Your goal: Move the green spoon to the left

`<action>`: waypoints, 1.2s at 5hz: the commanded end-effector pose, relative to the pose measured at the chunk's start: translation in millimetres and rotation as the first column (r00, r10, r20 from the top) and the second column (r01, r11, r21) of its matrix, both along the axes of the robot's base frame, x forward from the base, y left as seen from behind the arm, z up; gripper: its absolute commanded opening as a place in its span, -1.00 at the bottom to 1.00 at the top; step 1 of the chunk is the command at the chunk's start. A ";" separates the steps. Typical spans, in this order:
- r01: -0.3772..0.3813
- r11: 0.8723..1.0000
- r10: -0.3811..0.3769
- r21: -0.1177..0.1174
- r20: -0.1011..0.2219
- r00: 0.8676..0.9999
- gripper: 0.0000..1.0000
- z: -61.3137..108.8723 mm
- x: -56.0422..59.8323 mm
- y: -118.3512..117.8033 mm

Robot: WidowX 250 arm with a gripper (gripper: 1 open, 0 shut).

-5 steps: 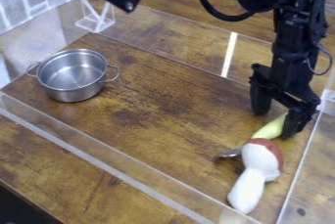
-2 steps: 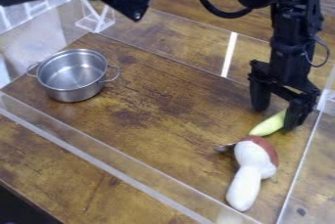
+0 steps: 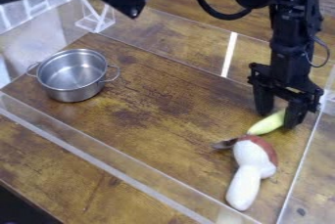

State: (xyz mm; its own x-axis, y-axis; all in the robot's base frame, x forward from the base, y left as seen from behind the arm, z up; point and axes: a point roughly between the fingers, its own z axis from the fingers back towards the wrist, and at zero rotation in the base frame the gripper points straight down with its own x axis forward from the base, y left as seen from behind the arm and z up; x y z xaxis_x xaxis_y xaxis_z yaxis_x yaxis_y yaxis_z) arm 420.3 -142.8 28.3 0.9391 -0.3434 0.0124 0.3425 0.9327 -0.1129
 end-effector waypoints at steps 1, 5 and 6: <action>-0.012 1.000 0.012 0.003 0.034 0.999 -1.00 27.8 0.9 7.7; 0.066 0.995 -0.065 0.072 -0.009 0.998 -1.00 86.4 -15.9 20.2; 0.051 0.995 -0.050 0.091 -0.013 0.999 -1.00 103.4 -18.8 23.4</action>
